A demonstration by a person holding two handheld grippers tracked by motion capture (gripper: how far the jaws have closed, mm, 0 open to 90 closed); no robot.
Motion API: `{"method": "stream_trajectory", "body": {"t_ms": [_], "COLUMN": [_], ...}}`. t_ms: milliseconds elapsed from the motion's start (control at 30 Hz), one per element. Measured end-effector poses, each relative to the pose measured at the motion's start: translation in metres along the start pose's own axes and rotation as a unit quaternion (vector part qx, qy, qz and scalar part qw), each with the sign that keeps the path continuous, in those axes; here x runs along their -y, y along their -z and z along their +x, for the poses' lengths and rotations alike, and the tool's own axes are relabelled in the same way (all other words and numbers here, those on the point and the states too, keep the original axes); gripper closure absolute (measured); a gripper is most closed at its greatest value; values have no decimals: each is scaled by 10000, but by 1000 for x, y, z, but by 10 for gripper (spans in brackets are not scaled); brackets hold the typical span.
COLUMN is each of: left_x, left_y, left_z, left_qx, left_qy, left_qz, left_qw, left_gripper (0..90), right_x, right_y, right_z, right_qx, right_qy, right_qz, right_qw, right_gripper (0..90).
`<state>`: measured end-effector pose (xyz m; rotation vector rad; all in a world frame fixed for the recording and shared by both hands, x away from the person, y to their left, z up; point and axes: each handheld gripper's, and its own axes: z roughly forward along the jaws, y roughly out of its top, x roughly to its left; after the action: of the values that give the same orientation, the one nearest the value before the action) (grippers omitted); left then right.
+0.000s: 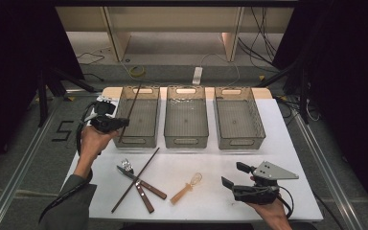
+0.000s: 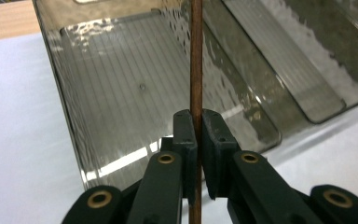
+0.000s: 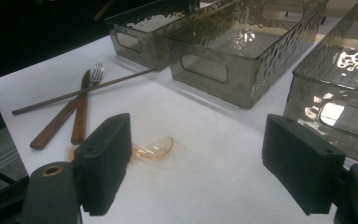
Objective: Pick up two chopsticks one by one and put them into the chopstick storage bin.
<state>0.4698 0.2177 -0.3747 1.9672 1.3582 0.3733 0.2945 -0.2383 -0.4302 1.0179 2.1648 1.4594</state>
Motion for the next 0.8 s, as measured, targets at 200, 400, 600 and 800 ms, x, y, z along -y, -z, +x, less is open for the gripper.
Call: {"method": "stream_trajectory", "body": {"t_ms": [200,400,600,800], "left_x": [-13,-21,-23,-23], "left_y": [-8,-15,-21,-30], "left_z": [10,22,30,32], "left_qx": [-128,-204,-341,-373], "left_qy": [94,231,295,317], "left_qz": [-81,-76,-65,5], "left_qw": [9998,9995,9990,9988], "left_gripper": [842,842,841,840], "right_x": [0,0,0,0], "right_y": [0,0,0,-1], "right_z": [0,-1,-1,0], "right_qx": [-28,-54,-70,-88], "right_qy": [3,-23,-29,-36], "right_qz": [16,18,14,20], "right_qw": [10000,10000,10000,10000], "right_gripper": [249,249,249,249]}}
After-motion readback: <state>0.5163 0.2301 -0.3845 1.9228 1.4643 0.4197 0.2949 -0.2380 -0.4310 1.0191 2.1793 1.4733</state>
